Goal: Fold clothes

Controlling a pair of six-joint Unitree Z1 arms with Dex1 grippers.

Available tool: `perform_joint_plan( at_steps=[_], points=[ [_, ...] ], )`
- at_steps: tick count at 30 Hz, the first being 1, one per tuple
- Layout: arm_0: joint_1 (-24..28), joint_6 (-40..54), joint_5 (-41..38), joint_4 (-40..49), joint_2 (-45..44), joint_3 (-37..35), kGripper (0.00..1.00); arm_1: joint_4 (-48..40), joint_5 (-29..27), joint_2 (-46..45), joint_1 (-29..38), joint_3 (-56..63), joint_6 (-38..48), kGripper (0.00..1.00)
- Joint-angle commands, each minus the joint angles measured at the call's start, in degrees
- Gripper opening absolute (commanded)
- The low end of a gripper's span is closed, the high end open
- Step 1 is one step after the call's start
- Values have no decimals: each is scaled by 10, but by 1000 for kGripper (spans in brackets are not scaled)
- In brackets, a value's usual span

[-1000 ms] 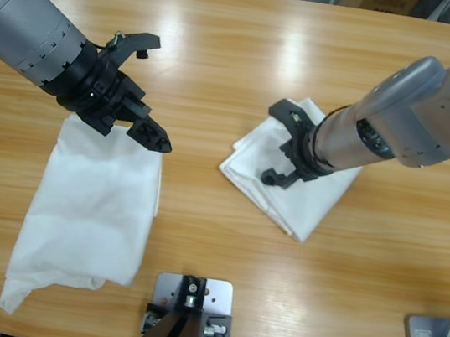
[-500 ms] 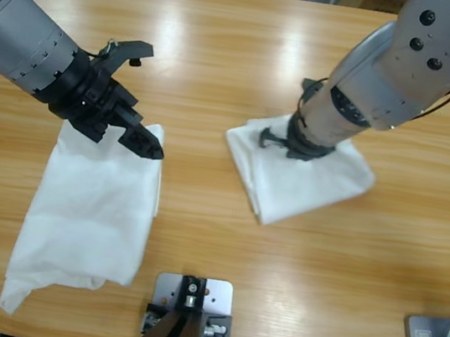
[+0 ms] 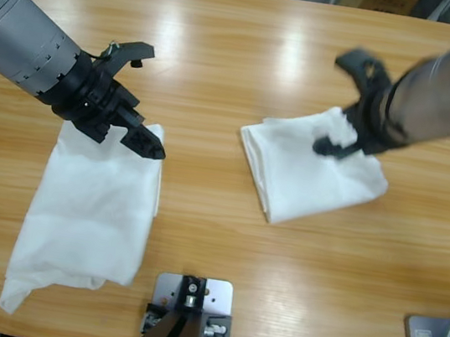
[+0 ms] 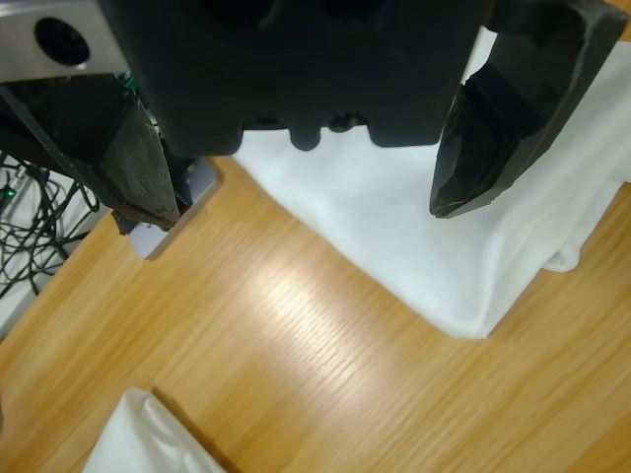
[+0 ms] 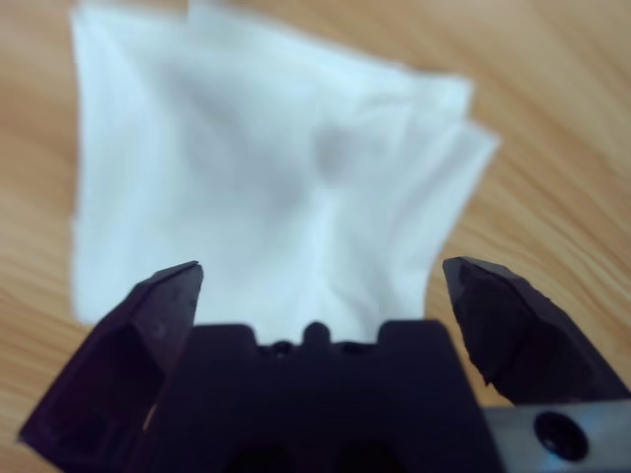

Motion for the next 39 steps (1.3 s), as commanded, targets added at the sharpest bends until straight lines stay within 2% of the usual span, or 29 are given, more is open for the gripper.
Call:
perform_joint_plan(
  at_steps=[1,4,9,12,16,21,28,39],
  points=[
    [-5,3,7,-7,-8,22,1000,-56,52,31,19,73,-225,1000],
    [-5,2,7,-7,-7,23,1000,-37,51,7,19,52,-272,1000],
    [-5,2,7,-9,-1,22,1000,31,14,19,24,10,-341,980],
    [-5,2,7,-9,-1,25,1000,25,-4,23,24,2,-488,982],
    [-5,2,7,-9,-2,34,1000,12,-34,42,24,-8,-589,989],
    [-5,2,7,-9,-3,37,1000,-13,18,76,23,-10,-683,1000],
    [-5,2,7,-10,-2,39,1000,-15,89,98,0,-9,-684,1000],
    [-5,3,7,-11,-1,46,1000,-68,129,170,-24,11,-683,1000]
  ],
)
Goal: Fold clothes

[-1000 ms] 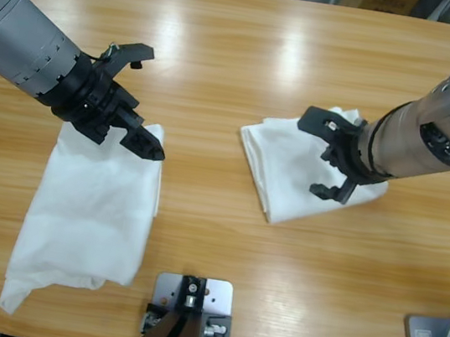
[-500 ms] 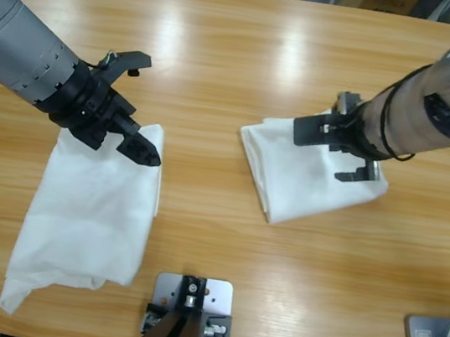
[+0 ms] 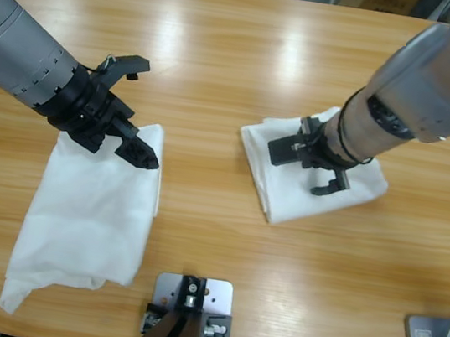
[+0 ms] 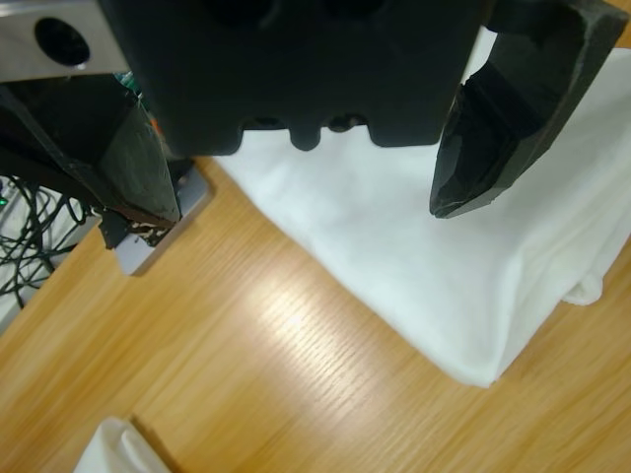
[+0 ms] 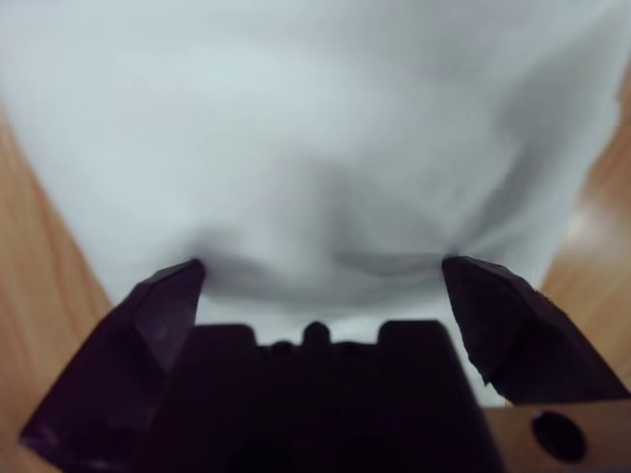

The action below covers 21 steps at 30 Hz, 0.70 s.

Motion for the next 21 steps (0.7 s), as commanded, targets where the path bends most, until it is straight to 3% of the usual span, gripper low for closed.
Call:
perform_joint_plan(
  at_steps=[1,4,6,9,12,13,17,21],
  points=[
    [-4,3,7,-9,-1,23,1000,-62,44,59,-11,32,-1,1000],
    [-4,2,7,-12,0,22,1000,-77,94,68,-15,29,100,986],
    [-4,1,6,-14,-1,22,1000,-50,90,85,-15,12,368,1000],
    [-4,2,6,-14,-2,24,1000,99,88,151,-24,-88,609,1000],
    [-4,3,7,-14,-2,25,1000,306,86,262,-28,-243,680,1000],
    [-4,3,7,-14,-2,25,1000,327,87,280,-28,-263,696,1000],
    [-4,2,7,-14,-6,29,1000,231,86,203,-29,-240,801,1000],
    [-4,-1,6,-17,-9,35,1000,199,41,129,-29,-246,919,1000]
  ],
)
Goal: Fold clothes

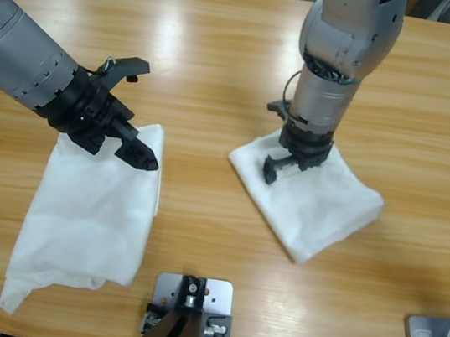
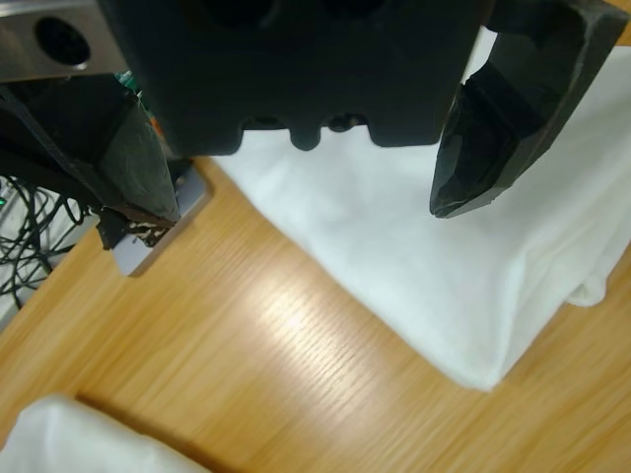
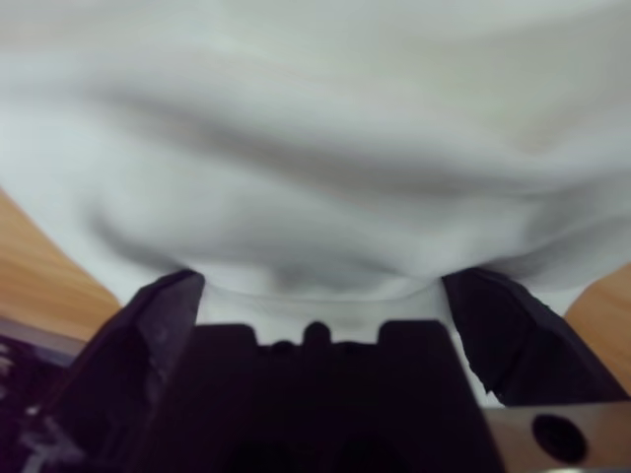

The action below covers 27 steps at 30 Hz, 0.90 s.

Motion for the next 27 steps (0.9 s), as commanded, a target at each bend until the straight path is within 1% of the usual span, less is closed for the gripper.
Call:
perform_joint_plan(
  at_steps=[1,3,4,6,9,11,13,14,15,16,18,19,20,22,25,27],
  points=[
    [-4,-1,5,-13,-9,29,1000,-78,-58,-58,-8,21,213,1000],
    [-4,-1,4,-16,-10,29,1000,-91,-108,-98,-8,36,312,1000],
    [-4,-1,4,-16,-11,30,1000,-97,-129,-115,-8,40,344,1000],
    [-4,-2,4,-20,-11,32,1000,-91,-154,-130,-8,34,350,1000],
    [-4,-4,-2,-36,-9,34,1000,-50,-148,-165,-8,4,334,1000],
    [-4,-43,-18,-63,-6,34,1000,-37,-122,-205,-14,5,298,1000],
    [-4,-115,-44,-96,1,33,1000,-55,-99,-251,-57,40,225,1000],
    [-4,-164,-66,-121,5,42,1000,-53,-43,-270,-102,63,213,1000],
    [-4,-221,-84,-172,8,65,1000,-67,25,-297,-155,98,187,1000],
    [-8,-279,-99,-244,13,98,1000,-110,69,-338,-195,149,160,1000],
    [-27,-367,-118,-368,35,146,1000,-213,148,-431,-270,251,112,1000],
    [-34,-393,-119,-410,41,160,1000,-235,184,-452,-306,279,93,1000],
    [-40,-414,-122,-448,49,171,1000,-236,206,-459,-332,292,76,1000],
    [-46,-445,-125,-498,68,182,1000,-237,216,-467,-351,319,57,1000],
    [-67,-504,-121,-557,108,185,1000,-258,217,-478,-351,361,56,1000],
    [-87,-564,-94,-585,141,184,1000,-271,222,-489,-351,376,58,1000]
  ],
)
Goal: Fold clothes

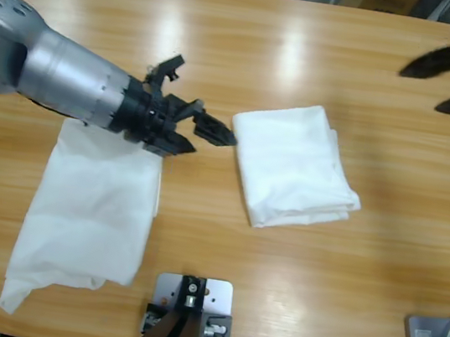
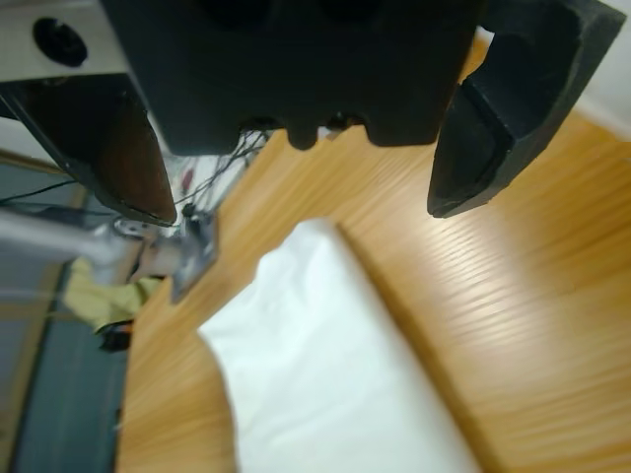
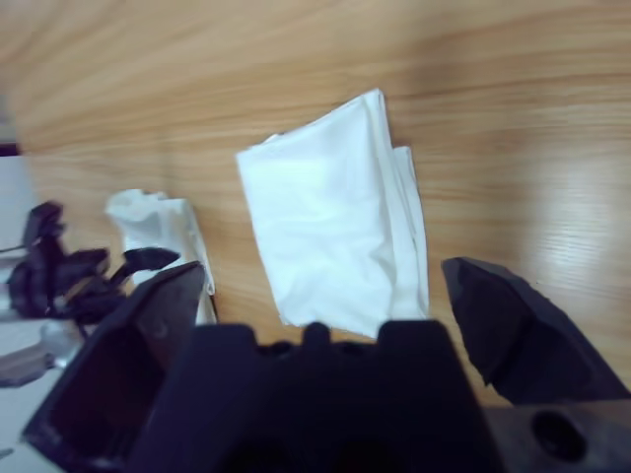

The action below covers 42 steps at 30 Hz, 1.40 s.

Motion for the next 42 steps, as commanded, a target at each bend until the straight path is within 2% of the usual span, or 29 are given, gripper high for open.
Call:
perform_joint_plan(
  at_steps=[1,4,10,16,21,23,24,25,26,30,32,33,34,39,42],
  points=[
    [-64,-188,27,-163,133,32,1000,-51,30,-64,-23,99,-20,1000],
    [-99,-252,67,-191,170,18,1000,-53,27,-74,-23,100,-21,1000],
    [-116,-263,154,-232,195,18,1000,-66,33,-90,-23,130,-21,991],
    [-120,-263,148,-359,256,24,977,-68,34,-113,-27,143,-19,991],
    [-119,-246,144,-388,261,34,928,-106,69,-112,-29,177,7,1000],
    [-111,-234,131,-388,261,36,768,-149,95,-97,-29,222,42,1000],
    [-104,-223,122,-387,262,39,615,-183,110,-84,-29,256,54,977],
    [-100,-212,115,-387,262,42,534,-224,123,-72,-29,289,65,912],
    [-95,-202,107,-387,261,44,471,-258,128,-64,-29,314,77,895],
    [-93,-172,96,-378,258,42,460,-355,114,-19,-31,372,101,927],
    [-92,-157,94,-368,252,35,397,-394,113,0,-34,386,108,925],
    [-89,-151,94,-363,248,31,124,-402,114,0,-34,387,109,923],
    [-85,-146,94,-365,248,27,0,-403,114,-5,-34,388,109,922],
    [-84,-108,101,-368,252,32,0,-412,114,-23,-45,401,108,923],
    [-80,-83,95,-366,247,52,0,-422,126,18,-51,403,108,918]
  ],
)
